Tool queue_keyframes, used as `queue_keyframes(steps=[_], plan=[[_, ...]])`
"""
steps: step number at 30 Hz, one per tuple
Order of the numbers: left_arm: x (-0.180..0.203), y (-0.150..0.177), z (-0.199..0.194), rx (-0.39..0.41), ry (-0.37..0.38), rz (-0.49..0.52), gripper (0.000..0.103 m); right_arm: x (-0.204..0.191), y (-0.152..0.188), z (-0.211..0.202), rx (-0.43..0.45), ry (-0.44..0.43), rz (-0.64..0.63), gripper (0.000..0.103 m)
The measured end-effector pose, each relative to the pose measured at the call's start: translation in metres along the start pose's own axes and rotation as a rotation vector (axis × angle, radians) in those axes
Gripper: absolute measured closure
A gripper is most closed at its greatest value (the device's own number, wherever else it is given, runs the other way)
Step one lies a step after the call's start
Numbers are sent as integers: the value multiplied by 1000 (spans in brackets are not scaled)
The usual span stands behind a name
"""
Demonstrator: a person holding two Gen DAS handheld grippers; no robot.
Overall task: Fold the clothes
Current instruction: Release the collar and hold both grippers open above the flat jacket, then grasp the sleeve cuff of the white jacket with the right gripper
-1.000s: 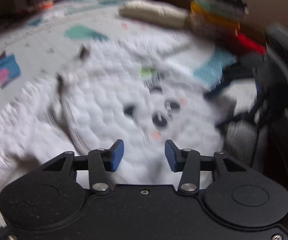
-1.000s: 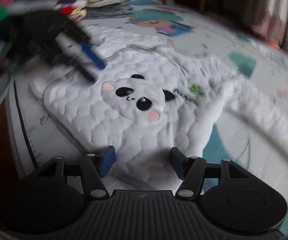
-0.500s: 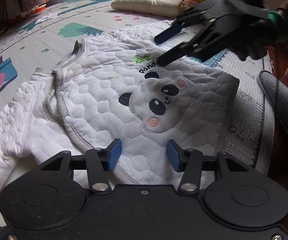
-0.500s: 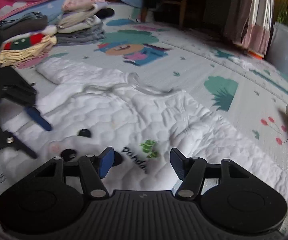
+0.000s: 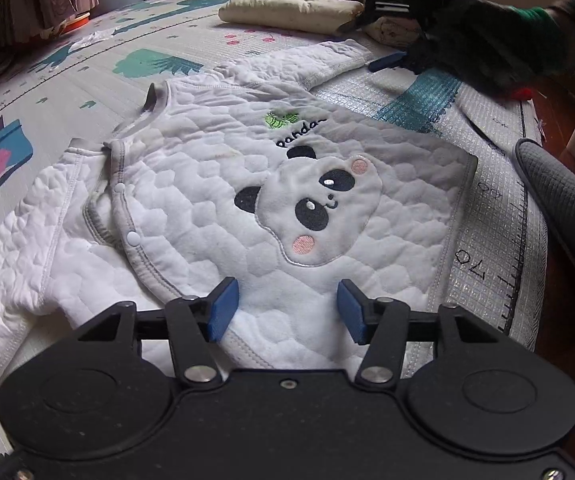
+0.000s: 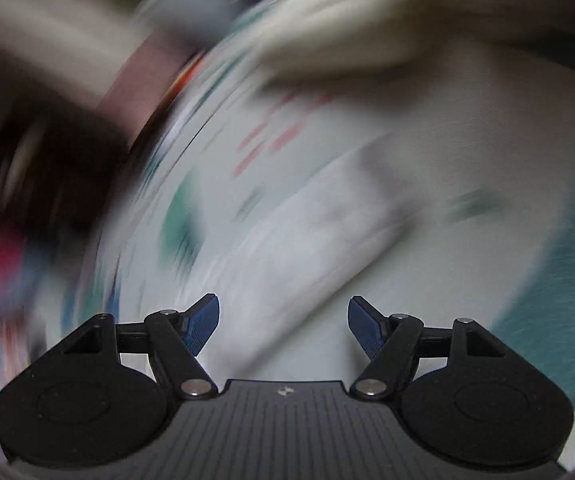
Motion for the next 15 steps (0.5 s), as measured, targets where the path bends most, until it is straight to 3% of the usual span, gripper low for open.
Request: queue_keyframes(steps=[2,5,8,10,12,14,15], plan=[[1,0,0,0,1,0,48,23,-21,-7,74,21,113,32],[2,0,1,-1,3,8,44,45,-37,-7,107,31,180,30],[3,-1,2,-7,2,9,43,41,-37,-4,108,60,109,24],[3,-1,2,-11,5,7,43,35,-36,-2,107,95,46,27],[3,-2,2,-14,5,7,43,27,-34,7,75,97,-6,42],[3,-2,2,-15,5,5,43,20,-32,9,64,128,-70,44],[3,-2,2,-16,6,4,43,16,-31,10,58,144,-102,51]])
Point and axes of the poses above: each gripper's, at about its wrist camera, not at the fingertips, and z roughly the way its jaws point, x to its right, y to its underside, the point moved 3 cm from there along z, roughly the way its jaws point, and after that the axes turned 8 degrees about -x, right-handed, at the moved point
